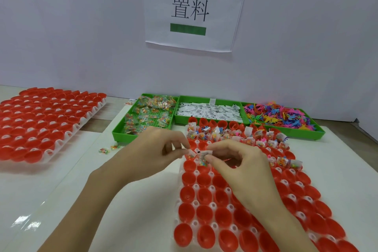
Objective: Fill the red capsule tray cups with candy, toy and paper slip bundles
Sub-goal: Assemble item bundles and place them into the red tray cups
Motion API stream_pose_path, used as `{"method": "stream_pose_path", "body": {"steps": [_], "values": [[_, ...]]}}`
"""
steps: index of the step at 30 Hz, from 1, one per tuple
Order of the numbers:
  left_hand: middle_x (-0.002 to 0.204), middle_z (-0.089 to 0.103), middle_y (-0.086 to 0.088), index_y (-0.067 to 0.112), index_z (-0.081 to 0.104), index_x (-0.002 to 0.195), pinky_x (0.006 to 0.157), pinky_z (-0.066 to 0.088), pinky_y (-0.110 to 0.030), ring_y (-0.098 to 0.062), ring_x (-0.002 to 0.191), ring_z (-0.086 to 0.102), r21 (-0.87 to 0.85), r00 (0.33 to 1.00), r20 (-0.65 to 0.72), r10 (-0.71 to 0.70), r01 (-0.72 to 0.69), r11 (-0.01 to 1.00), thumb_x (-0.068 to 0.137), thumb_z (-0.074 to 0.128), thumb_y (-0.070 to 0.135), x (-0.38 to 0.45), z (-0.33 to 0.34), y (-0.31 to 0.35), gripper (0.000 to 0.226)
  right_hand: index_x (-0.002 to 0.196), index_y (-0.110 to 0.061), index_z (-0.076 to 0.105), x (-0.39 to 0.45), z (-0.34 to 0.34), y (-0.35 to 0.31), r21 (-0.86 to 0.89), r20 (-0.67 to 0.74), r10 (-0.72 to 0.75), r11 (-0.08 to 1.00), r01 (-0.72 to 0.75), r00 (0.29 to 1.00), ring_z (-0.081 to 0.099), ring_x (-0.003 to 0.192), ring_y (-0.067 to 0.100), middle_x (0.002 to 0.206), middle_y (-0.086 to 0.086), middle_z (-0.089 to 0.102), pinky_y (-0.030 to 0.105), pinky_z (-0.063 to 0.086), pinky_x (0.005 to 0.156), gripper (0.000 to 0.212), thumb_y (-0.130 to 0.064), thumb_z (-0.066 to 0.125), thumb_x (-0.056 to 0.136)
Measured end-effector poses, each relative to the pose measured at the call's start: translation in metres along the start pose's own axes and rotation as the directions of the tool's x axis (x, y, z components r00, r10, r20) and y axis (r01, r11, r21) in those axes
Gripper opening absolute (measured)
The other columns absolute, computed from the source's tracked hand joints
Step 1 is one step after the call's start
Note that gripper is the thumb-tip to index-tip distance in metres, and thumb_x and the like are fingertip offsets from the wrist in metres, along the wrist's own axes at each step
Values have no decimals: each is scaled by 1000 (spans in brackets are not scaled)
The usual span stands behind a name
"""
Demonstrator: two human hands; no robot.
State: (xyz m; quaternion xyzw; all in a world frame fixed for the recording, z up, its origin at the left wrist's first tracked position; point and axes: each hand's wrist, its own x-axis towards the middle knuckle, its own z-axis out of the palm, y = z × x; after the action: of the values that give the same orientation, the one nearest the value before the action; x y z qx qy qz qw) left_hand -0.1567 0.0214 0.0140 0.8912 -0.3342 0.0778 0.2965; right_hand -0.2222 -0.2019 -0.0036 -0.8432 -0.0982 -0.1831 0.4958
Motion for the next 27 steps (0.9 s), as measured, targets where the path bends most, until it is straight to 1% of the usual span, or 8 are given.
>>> {"method": "stream_pose_path", "body": {"steps": [2,5,9,12,17,19,23,27], "values": [[80,72,14,31,76,100,64,56,-23,-9,70,70,-179,999,29,22,-17,984,96,68,40,-2,-1,7,13,89,-31,78,-2,7,-3,-5,54,-6,1000,6,999,73,80,-4,80,-21,76,17,57,75,12,-23,84,82],[84,75,12,29,78,101,70,60,-27,-13,74,72,-273,989,148,26,16,962,89,77,41,-3,0,10,17,86,-24,78,-2,13,-4,6,101,-12,1000,12,995,72,78,-5,78,-19,76,14,55,72,10,-23,86,80],[81,75,11,22,77,99,75,62,-33,-13,73,74,-289,974,226,-25,92,953,84,84,23,-2,0,3,16,81,-22,78,-3,20,-4,-16,122,-18,1000,20,992,71,75,-5,77,-18,76,7,49,67,11,-17,87,79],[84,76,6,17,76,100,79,62,-33,-14,78,75,-300,964,263,-39,120,946,85,82,12,-2,0,1,17,79,-23,78,-3,23,-4,-52,111,-16,998,22,994,70,75,-4,75,-20,74,6,48,67,10,-18,87,78],[80,73,11,21,73,95,75,61,-32,-8,75,72,-191,968,250,-31,80,978,85,82,12,-3,2,4,16,79,-25,77,-3,24,-3,-155,163,-6,987,32,987,66,78,-5,74,-17,72,7,45,68,13,-14,84,82],[79,72,10,19,73,94,73,60,-31,-6,72,71,-151,971,238,-21,59,987,84,82,11,-3,5,7,16,80,-27,76,-3,22,-2,-205,194,5,978,35,981,64,79,-3,78,-16,70,8,44,68,16,-12,82,82],[82,75,9,17,73,95,75,60,-27,-3,75,71,-135,970,241,-22,56,989,84,83,9,-1,6,8,17,81,-27,76,-2,22,-1,-255,177,16,966,31,984,62,82,3,83,-13,69,11,44,69,16,-12,82,81],[84,79,11,18,79,93,78,60,-23,0,78,74,-162,961,274,-41,88,983,84,82,9,-2,1,6,13,82,-26,75,-3,24,-1,-253,194,-2,966,52,981,64,83,0,80,-15,71,7,45,66,17,-10,82,81]]}}
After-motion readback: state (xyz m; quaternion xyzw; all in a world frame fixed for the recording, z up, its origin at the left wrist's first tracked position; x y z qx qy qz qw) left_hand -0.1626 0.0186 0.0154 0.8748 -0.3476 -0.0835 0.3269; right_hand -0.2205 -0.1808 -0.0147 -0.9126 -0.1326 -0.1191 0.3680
